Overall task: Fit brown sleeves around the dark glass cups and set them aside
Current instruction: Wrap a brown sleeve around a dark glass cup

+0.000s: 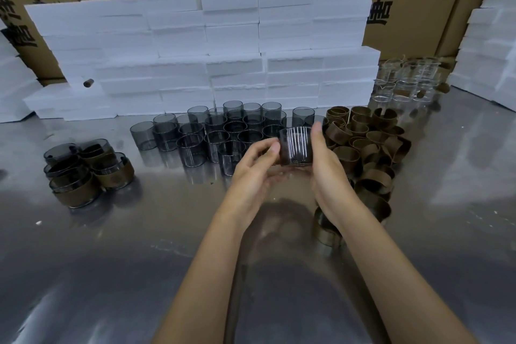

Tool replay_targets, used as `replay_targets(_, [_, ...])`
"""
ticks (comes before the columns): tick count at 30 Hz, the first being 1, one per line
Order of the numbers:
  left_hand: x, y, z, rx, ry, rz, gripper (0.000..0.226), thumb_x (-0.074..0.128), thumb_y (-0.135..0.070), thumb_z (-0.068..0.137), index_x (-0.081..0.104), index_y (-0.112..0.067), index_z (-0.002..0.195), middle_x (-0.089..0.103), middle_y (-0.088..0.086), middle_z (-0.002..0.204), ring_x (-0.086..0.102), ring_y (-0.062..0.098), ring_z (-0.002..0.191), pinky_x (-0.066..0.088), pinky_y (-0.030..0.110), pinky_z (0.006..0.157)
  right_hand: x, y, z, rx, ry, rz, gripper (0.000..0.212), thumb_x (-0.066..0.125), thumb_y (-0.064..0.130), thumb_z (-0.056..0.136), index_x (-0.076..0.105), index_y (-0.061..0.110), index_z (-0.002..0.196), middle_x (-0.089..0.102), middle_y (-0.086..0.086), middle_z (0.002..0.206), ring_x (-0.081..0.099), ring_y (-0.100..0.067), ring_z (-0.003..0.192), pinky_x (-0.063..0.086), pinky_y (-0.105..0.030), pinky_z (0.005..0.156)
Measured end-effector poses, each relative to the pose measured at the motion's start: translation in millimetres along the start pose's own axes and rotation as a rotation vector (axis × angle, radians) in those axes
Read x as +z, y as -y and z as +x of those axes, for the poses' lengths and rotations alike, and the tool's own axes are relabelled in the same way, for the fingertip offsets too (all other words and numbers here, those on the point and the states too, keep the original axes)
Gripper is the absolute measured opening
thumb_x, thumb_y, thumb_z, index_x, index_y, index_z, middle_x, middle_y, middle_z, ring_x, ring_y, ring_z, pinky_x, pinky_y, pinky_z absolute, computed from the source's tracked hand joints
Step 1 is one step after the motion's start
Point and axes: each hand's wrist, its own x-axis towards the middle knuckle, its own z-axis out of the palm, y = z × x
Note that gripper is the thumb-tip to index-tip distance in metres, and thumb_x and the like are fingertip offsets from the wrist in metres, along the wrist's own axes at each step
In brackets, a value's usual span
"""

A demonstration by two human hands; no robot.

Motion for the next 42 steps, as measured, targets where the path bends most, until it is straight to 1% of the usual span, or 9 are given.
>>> replay_targets(5, [-1.8,1.5,0.6,0.099,-0.115,0.082,0.014,0.065,-0.014,0.098,0.073,-0.011,0.109,0.075,0.009,0.097,0.064,0.017,0.075,0.054,0.022,0.064,-2.1,-3.5,-2.7,-0.022,-0.081,-0.025,0.057,0.033,0.062,0.104,0.077,0.028,0.096,0.080,0.001,0.101,0.075,-0.019,0.102,0.054,-0.047,0.102])
replay_targets(10, [6.4,-3.8,-3.7,0.055,-0.113,0.183,0.049,0.075,-0.048,0.080,0.076,-0.012,0.114,0.075,0.019,0.112,0.064,0.027,0.087,0.055,0.042,0.083,-3.7,-0.3,-7.7,-0.215,-0.172,-0.293,0.036,0.035,0.033,0.111,0.069,0.027,0.101,0.072,0.010,0.094,0.064,0.010,0.087,0.047,-0.009,0.078])
replay_targets(13, [7.6,-6.5,-6.7,0.062,-0.095,0.218,0.050,0.077,-0.052,0.078,0.078,-0.015,0.112,0.076,0.016,0.110,0.064,0.026,0.088,0.053,0.049,0.089,-4.9,-0.2,-7.9,-0.350,-0.156,-0.302,0.026,0.044,0.013,0.109,0.068,0.023,0.109,0.070,0.015,0.099,0.063,0.015,0.089,0.045,-0.004,0.077])
replay_targets(17, [0.9,-9.7,-6.5,0.031,-0.014,0.103,0.046,0.075,-0.044,0.085,0.076,-0.011,0.118,0.073,0.018,0.118,0.058,0.029,0.097,0.038,0.040,0.090,-1.7,1.0,-8.8,-0.144,-0.082,-0.009,0.030,0.056,0.034,0.104,0.071,0.011,0.115,0.077,-0.007,0.107,0.074,-0.018,0.099,0.059,-0.026,0.079])
replay_targets(21, [-5.7,-8.4,-3.2,0.092,0.027,0.117,0.054,0.076,-0.028,0.088,0.062,-0.021,0.139,0.068,0.004,0.135,0.060,0.023,0.130,0.041,0.047,0.115,-3.3,3.1,-9.2,0.126,0.128,0.206,0.059,0.053,0.061,0.096,0.069,0.011,0.121,0.078,-0.013,0.108,0.076,-0.033,0.098,0.062,-0.032,0.078])
replay_targets(25, [-5.3,-11.0,-2.3,0.129,0.069,0.156,0.059,0.075,-0.023,0.089,0.055,-0.021,0.145,0.068,-0.001,0.137,0.057,0.015,0.135,0.043,0.036,0.114,-6.5,7.9,-5.9,0.162,0.133,0.420,0.045,0.050,0.044,0.104,0.068,0.005,0.116,0.078,-0.016,0.106,0.076,-0.029,0.099,0.062,-0.029,0.078])
replay_targets(30, [-1.9,-9.5,-4.1,0.163,0.032,0.189,0.049,0.071,-0.009,0.092,0.057,-0.020,0.138,0.076,-0.010,0.119,0.069,0.001,0.110,0.053,0.012,0.077,-6.8,7.8,-5.8,0.211,0.111,0.539,0.038,0.048,0.032,0.107,0.065,-0.001,0.114,0.076,-0.022,0.105,0.077,-0.027,0.096,0.063,-0.034,0.084])
replay_targets(36, [1.7,-7.9,-4.8,0.259,-0.068,0.228,0.058,0.086,-0.030,0.068,0.060,-0.020,0.119,0.077,-0.007,0.110,0.071,0.004,0.101,0.054,0.015,0.078,-6.2,3.4,-6.0,0.149,0.173,0.486,0.032,0.044,0.023,0.109,0.070,0.005,0.114,0.077,-0.016,0.108,0.075,-0.020,0.102,0.061,-0.026,0.080])
replay_targets(42, [-3.4,-5.2,-0.3,0.275,-0.221,0.115,0.035,0.088,-0.038,0.074,0.065,-0.020,0.092,0.074,0.001,0.095,0.069,0.016,0.096,0.055,0.037,0.090,-1.6,1.0,-7.4,0.160,0.198,0.395,0.029,0.045,0.018,0.108,0.067,0.007,0.126,0.073,-0.017,0.120,0.073,-0.025,0.109,0.060,-0.032,0.093])
